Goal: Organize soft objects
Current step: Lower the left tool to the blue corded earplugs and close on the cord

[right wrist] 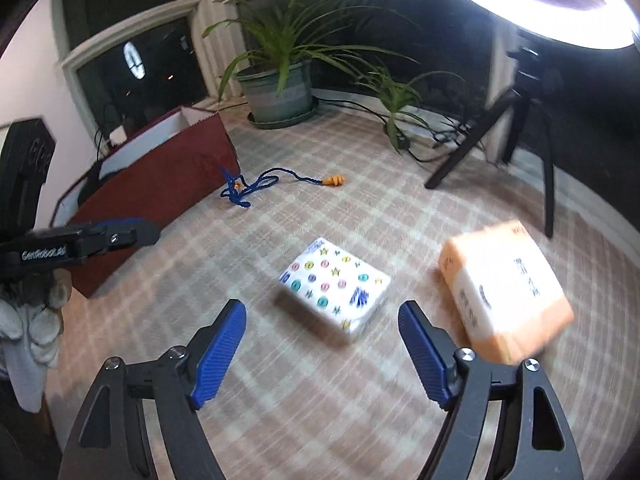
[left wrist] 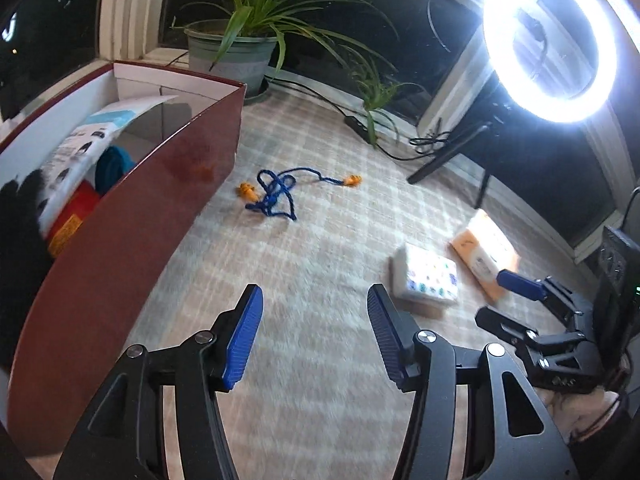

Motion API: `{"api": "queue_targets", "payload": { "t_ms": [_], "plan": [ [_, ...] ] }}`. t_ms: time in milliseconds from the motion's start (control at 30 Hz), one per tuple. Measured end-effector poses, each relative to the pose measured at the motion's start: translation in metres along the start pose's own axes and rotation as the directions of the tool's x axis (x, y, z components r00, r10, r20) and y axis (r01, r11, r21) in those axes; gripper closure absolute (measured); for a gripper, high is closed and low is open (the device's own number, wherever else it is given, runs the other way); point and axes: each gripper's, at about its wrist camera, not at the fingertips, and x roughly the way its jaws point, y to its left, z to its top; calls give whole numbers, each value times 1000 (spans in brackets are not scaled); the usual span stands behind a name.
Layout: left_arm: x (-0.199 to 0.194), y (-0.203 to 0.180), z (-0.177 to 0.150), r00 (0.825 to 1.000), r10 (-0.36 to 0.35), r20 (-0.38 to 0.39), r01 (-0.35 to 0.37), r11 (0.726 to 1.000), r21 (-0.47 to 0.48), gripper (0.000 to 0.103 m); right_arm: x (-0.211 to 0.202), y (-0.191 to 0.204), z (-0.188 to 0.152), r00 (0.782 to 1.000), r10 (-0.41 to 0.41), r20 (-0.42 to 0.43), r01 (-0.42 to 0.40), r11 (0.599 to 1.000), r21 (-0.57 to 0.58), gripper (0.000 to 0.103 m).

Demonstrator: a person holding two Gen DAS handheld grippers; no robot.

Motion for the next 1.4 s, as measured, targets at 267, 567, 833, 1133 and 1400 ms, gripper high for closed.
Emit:
{"api": "queue_targets", "payload": {
  "t_ms": [267, 567, 833, 1133, 1400],
  "plan": [
    [44, 4, 17, 999, 46, 17, -46, 999, 6, 49, 38, 1, 11, 999, -21, -36, 14, 980, -200, 24],
    [78, 15, 32, 996, 82, 41, -81, 997, -16, 49, 66, -6, 9, 998, -7, -61, -9, 966, -257, 24],
    [99, 21, 42, 987, 153, 53, -153, 988, -11, 49, 79, -2, 15, 998, 18, -67, -36, 961, -275, 24],
    [112, 18, 50, 981, 183, 70, -185, 983, 17, 50, 91, -1, 21, 998, 11, -69, -29, 964, -265, 24],
    [116, 17, 54, 979, 187, 79, -189, 982, 22, 69, 96, 0, 21, 998, -12, -67, -6, 963, -270, 24]
  ]
}}
